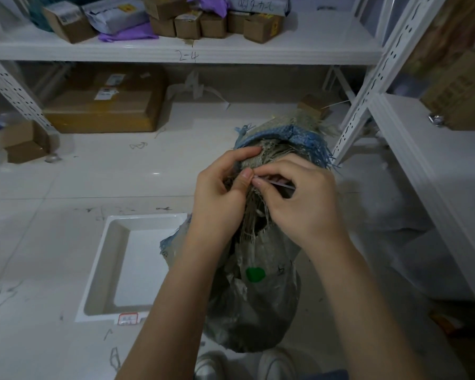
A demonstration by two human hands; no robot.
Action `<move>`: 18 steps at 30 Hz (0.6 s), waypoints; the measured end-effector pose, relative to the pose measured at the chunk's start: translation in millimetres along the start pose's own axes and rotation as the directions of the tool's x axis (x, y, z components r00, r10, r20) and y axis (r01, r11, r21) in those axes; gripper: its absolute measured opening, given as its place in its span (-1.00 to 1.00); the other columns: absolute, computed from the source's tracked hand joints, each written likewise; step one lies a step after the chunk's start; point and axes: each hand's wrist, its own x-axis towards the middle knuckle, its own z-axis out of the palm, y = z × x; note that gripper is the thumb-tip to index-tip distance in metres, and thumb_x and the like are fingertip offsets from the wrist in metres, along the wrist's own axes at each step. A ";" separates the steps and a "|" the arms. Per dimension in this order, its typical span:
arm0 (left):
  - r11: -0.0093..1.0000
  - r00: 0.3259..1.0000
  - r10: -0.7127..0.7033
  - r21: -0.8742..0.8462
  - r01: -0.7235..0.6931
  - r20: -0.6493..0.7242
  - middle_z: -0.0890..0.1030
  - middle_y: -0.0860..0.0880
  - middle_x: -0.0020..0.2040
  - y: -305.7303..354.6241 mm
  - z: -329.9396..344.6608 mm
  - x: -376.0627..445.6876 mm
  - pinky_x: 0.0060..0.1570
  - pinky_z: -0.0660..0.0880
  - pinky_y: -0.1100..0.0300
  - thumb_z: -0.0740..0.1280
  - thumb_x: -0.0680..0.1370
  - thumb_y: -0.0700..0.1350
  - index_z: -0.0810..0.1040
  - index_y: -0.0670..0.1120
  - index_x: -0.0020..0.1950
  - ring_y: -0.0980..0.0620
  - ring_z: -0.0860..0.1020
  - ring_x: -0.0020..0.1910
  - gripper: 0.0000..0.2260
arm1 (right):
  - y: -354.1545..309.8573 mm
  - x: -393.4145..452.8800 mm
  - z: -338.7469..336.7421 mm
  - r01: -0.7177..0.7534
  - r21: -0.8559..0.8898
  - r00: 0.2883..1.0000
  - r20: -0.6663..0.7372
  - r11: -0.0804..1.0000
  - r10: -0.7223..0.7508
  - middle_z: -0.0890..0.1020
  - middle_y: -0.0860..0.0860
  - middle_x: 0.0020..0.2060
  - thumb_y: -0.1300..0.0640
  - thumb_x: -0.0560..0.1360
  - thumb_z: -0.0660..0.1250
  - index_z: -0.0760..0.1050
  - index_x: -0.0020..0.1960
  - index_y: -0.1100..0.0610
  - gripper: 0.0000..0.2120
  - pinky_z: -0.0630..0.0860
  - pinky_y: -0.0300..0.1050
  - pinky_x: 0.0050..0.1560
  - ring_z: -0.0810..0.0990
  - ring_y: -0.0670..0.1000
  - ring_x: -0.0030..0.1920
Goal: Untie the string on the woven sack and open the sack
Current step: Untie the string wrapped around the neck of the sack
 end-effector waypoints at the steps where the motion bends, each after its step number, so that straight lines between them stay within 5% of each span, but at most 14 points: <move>1: 1.000 1.000 -0.003 0.004 0.003 -0.009 0.62 0.07 0.02 -0.6 0.6 0.1 0.15 0.53 0.21 0.21 0.55 -0.38 0.55 0.01 0.08 0.04 0.60 0.13 -0.68 | -0.2 0.2 -0.2 0.002 -0.013 1.000 0.012 1.000 -0.002 0.65 0.03 -0.23 0.23 0.40 0.43 0.66 -0.11 0.16 -0.92 0.54 -0.17 -0.19 0.60 -0.01 -0.20; 8: 0.997 0.998 -0.039 -0.068 0.035 -0.056 0.64 -0.25 -0.10 0.7 4.2 -0.4 -0.09 0.53 0.07 0.19 0.57 -0.35 0.56 0.04 0.04 -0.24 0.60 -0.09 -0.69 | 1.2 1.3 -1.3 0.031 0.005 0.999 -0.013 0.999 -0.031 0.64 0.04 -0.23 0.29 0.40 0.43 0.65 -0.13 0.21 -0.94 0.50 -0.34 -0.16 0.57 -0.07 -0.19; 13: 0.973 0.993 -0.119 -0.199 0.118 0.006 0.65 -0.02 -0.17 3.6 2.2 -1.9 -0.24 0.53 0.32 0.18 0.60 -0.30 0.54 0.02 0.11 0.14 0.60 -0.25 -0.74 | 5.7 2.3 -5.6 0.025 0.087 0.999 -0.042 0.996 -0.021 0.59 -0.01 -0.25 0.33 0.41 0.43 0.65 -0.14 0.24 -0.94 0.48 -0.45 -0.15 0.56 -0.12 -0.20; 18: 0.973 0.996 -0.069 -0.217 0.078 0.050 0.62 -0.09 -0.18 3.7 1.1 -4.1 -0.29 0.54 0.27 0.26 0.57 -0.23 0.40 0.03 0.11 0.09 0.61 -0.27 -0.80 | 8.7 2.1 -7.9 0.010 0.076 1.000 -0.021 0.997 -0.009 0.59 -0.07 -0.18 0.24 0.39 0.45 0.66 -0.03 0.21 -0.84 0.56 -0.29 -0.07 0.62 -0.09 -0.14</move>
